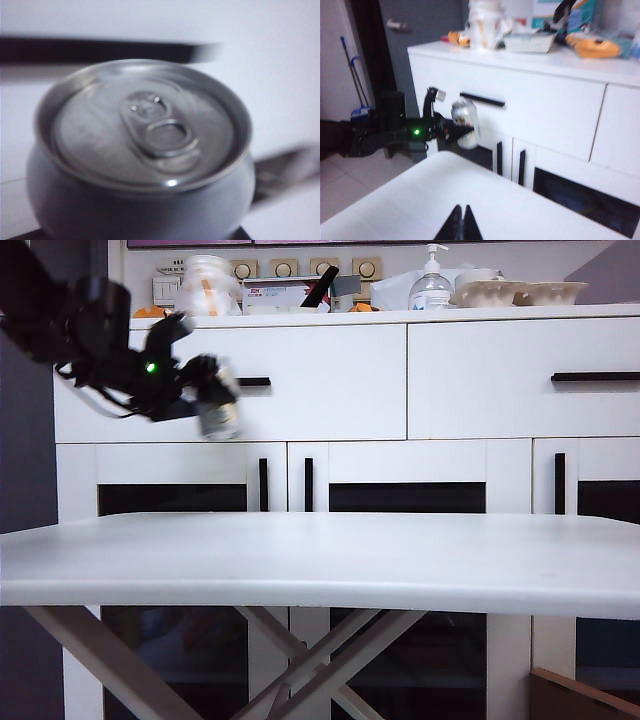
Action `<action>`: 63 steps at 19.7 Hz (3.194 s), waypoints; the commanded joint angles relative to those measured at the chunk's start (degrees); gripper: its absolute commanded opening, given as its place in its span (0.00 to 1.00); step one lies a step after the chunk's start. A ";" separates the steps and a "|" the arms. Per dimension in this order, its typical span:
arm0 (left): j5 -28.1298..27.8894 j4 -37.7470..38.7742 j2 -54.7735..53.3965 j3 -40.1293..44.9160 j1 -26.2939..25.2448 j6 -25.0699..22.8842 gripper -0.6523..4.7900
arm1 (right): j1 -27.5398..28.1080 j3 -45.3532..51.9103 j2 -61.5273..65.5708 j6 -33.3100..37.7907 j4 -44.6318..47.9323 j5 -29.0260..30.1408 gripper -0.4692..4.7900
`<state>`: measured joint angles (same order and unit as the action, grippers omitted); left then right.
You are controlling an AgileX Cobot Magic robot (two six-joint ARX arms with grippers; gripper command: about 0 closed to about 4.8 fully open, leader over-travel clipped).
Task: Pick up a can of beer from the white table, open the left drawer, place the beer inside the drawer, and finally close the drawer.
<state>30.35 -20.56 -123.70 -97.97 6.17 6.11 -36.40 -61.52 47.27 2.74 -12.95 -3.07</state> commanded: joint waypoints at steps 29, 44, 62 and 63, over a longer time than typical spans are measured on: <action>17.55 10.12 -5.92 -0.13 30.91 -13.27 0.21 | 14.45 -0.26 -5.05 -0.42 -8.26 7.91 0.09; 13.42 16.81 -5.68 -0.17 31.45 -13.18 1.00 | 14.45 -0.26 -5.97 -0.42 -8.41 7.91 0.09; 10.45 50.64 17.75 -0.24 26.95 -23.21 0.11 | 14.43 0.11 -1.77 0.50 -11.63 2.73 0.09; 10.16 51.58 19.89 -0.24 26.95 -23.02 0.11 | 14.40 0.11 -0.83 0.46 -11.78 2.84 0.10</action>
<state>40.34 29.95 -105.47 -97.95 32.99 -17.12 -22.00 -61.34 45.71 2.96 -24.84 -0.05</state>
